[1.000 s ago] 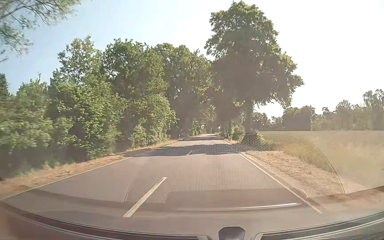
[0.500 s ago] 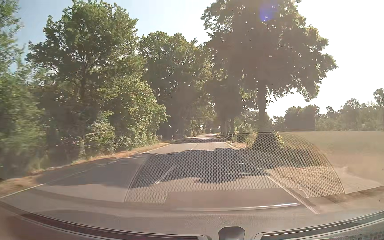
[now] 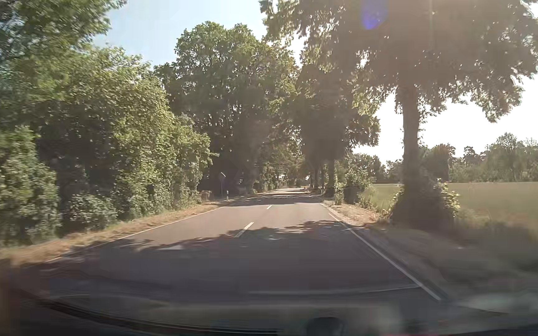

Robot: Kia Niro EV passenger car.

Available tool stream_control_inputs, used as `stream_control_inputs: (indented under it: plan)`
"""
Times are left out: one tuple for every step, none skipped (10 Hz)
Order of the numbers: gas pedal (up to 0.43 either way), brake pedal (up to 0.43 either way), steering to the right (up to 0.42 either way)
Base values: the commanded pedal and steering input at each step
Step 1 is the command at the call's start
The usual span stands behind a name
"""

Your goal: Follow the waypoints while adhering to traffic rules and regulations

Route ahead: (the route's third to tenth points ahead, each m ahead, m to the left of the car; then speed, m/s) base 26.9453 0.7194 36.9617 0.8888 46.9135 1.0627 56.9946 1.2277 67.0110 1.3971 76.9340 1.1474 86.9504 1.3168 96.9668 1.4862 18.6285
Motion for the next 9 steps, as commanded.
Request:
stream_control_inputs:
  plan:
    - [0.26,0.006,0.003]
    - [0.26,0.006,0.002]
    - [0.26,0.006,0.003]
    - [0.26,0.006,0.002]
    - [0.26,0.006,0.002]
    - [0.26,0.006,0.002]
    - [0.26,0.006,0.002]
    - [0.26,0.006,0.002]
    - [0.26,0.006,0.003]
